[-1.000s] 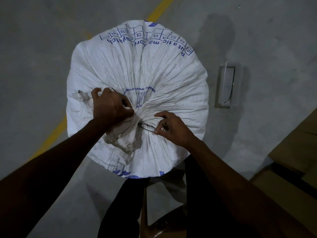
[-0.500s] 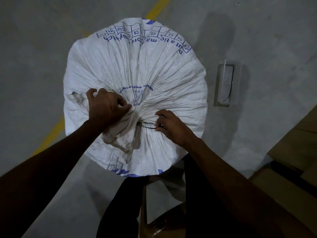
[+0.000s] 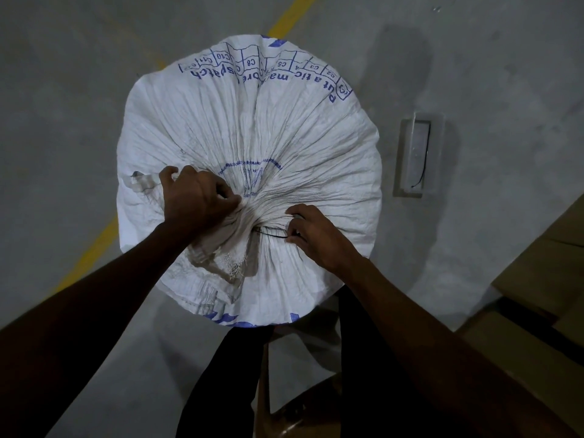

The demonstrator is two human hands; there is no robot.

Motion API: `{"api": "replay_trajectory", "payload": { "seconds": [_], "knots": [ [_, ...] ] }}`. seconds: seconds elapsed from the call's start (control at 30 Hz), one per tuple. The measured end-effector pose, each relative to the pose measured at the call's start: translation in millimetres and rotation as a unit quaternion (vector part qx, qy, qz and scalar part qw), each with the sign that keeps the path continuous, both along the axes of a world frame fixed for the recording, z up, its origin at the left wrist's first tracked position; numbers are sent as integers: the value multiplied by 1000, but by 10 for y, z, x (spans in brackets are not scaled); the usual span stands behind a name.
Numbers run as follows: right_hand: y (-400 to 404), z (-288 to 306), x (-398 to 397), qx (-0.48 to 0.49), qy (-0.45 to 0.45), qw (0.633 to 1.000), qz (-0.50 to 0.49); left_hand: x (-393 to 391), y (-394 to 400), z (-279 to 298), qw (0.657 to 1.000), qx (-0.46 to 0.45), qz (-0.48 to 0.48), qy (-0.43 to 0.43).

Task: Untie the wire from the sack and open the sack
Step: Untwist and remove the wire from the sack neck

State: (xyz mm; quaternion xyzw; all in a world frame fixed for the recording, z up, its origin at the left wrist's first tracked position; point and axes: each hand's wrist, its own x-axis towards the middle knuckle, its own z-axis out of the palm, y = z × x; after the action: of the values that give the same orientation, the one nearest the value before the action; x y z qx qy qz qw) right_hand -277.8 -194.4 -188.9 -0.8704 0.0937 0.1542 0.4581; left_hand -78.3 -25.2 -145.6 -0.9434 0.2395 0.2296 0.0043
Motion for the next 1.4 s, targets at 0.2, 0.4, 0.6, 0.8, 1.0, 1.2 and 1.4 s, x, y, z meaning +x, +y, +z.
{"api": "replay_trajectory", "payload": {
  "seconds": [0.2,0.4,0.6,0.8,1.0,1.2,1.4],
  "knots": [
    [23,-37,-4,-1,-5,1000,-11,33,29,-46,1000,19,-12,14],
    [4,-35,-11,13,-19,999,-41,0,-38,-17,1000,4,24,18],
    [-34,-22,17,66,-27,990,-120,-10,-112,127,979,-94,179,2],
    [-133,93,114,141,-23,970,-195,51,-178,257,922,-219,306,93],
    [-173,171,173,169,1,960,-224,227,-437,494,866,-367,323,104],
    [-200,256,416,195,-26,925,-325,452,-657,570,931,-330,141,63],
    [-186,446,1017,184,-52,906,-377,379,-1123,652,928,-358,83,52]
  ]
}}
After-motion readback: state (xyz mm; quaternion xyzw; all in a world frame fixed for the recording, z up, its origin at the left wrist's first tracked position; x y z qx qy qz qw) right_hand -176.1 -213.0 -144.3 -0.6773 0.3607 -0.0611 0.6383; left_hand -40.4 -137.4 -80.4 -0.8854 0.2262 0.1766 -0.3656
